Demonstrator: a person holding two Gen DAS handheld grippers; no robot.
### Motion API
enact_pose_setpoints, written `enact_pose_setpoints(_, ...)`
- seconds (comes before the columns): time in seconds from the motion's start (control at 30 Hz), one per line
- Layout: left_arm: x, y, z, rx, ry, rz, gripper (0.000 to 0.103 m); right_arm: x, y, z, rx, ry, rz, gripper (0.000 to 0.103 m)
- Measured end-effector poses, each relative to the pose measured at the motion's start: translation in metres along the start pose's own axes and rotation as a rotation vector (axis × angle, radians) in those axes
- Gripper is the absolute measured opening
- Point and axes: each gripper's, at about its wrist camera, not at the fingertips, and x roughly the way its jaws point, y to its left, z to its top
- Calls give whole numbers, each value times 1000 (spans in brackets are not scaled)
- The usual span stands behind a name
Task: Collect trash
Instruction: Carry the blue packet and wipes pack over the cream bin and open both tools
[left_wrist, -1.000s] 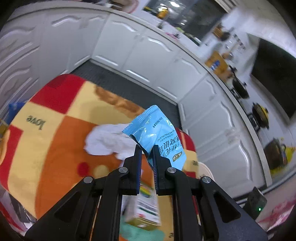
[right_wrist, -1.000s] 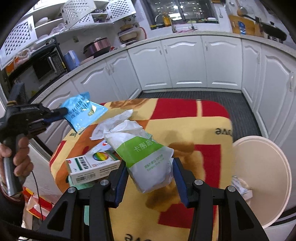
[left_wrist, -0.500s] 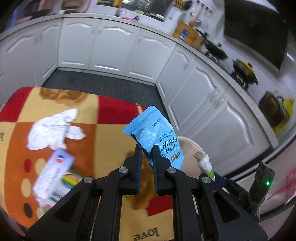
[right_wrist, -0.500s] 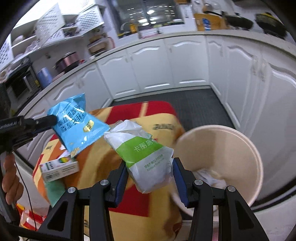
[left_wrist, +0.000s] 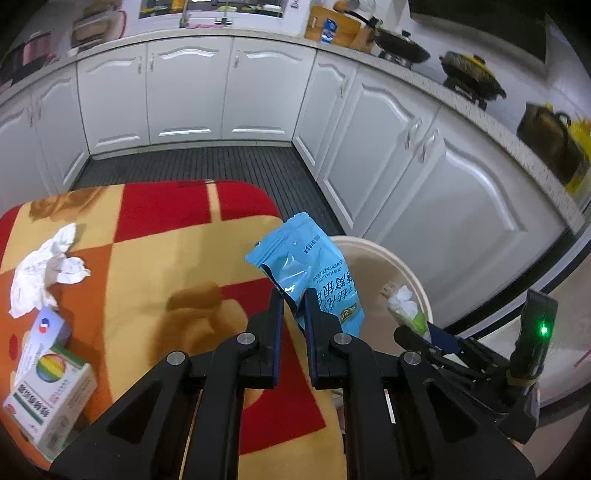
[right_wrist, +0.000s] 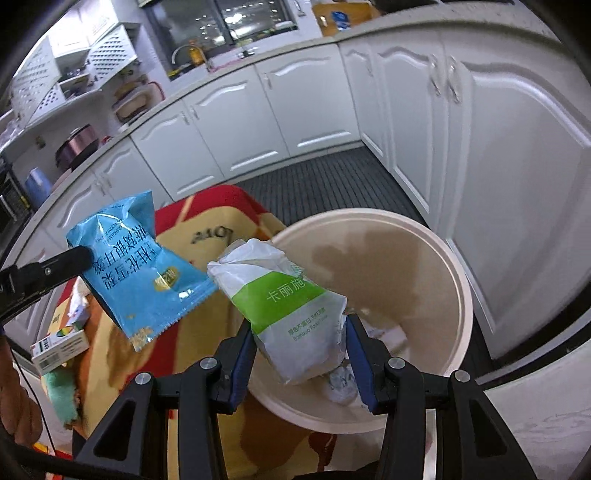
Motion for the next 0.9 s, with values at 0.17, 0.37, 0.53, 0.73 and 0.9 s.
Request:
enact_pose_setpoints(0.17, 15, -10, -4, 19, 23, 6, 8, 6, -14, 1, 28, 9, -13, 45)
enact_pose_setpoints(0.37, 28, -16, -7, 34, 30, 4, 8, 15, -20, 0, 44, 26, -30, 49)
enact_pose_setpoints(0.53, 36, -16, -9, 26, 56, -32, 20, 18, -21, -2, 49, 30, -66, 61)
enact_pose_setpoints(0.73, 38, -13, -15, 11, 77, -36, 38, 17, -24, -7, 63, 36, -62, 63)
enact_pose_setpoints(0.9, 33, -11, -17, 10, 73, -27, 38, 14, -24, -8, 69, 37, -53, 63)
